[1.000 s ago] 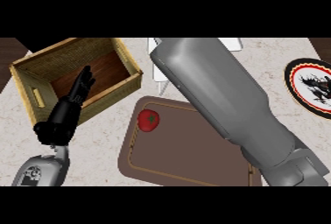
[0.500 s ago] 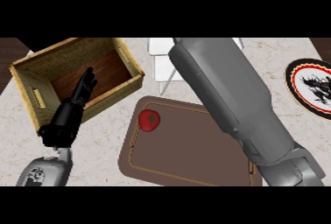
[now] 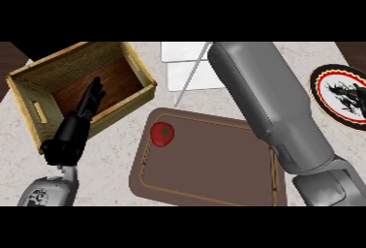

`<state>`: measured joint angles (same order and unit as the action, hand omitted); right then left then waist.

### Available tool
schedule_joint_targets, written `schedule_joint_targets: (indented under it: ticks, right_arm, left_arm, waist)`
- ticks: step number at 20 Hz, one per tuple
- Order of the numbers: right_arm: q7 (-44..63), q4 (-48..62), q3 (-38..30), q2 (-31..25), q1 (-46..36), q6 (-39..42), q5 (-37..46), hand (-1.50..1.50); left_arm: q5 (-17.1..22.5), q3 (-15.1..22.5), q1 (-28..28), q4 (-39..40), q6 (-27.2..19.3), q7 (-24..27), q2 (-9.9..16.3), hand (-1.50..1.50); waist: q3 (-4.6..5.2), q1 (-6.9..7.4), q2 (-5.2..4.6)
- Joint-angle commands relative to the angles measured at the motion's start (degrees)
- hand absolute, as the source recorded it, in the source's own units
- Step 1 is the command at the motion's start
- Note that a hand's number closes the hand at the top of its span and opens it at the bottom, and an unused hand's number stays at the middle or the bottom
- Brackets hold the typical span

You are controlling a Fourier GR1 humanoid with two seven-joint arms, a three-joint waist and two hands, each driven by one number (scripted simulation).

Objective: Pick the pear from the tray and place it in the tiered shelf

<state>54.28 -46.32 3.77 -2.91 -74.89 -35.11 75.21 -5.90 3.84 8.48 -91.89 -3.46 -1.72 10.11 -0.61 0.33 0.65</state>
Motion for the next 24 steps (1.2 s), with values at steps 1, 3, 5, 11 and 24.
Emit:
schedule_joint_targets:
  ticks: [1,3,5,11,24]
  right_arm:
    - [4.61,1.06,-0.73,-0.95,2.52,-1.12,3.49,-1.50]
    - [7.01,0.05,-2.04,0.29,0.74,-1.99,4.31,-1.50]
    - [6.94,-1.39,-2.82,1.20,1.91,-3.16,3.96,-1.50]
    - [2.88,-8.95,-5.26,2.70,3.57,-2.91,-2.31,-1.50]
    - [3.56,-20.61,-11.36,1.48,0.73,-8.32,-7.03,-1.50]
  left_arm:
    - [2.17,-0.12,-0.57,6.01,2.21,-0.69,-0.98,0.00]
    - [0.99,1.44,1.64,5.84,0.99,-2.97,-2.83,0.00]
    - [1.73,1.08,-1.27,3.80,2.69,-1.80,-1.55,0.00]
    - [0.89,0.64,0.07,5.55,2.46,-2.04,-1.95,0.00]
    - [-0.07,0.00,1.37,4.56,1.99,-3.03,-3.11,0.00]
  waist:
    - [0.67,-0.66,-0.84]
    - [0.65,-0.52,-0.87]
    - [0.64,-0.05,-0.77]
    - [0.61,-0.56,-0.70]
    - [0.59,-0.81,-0.65]
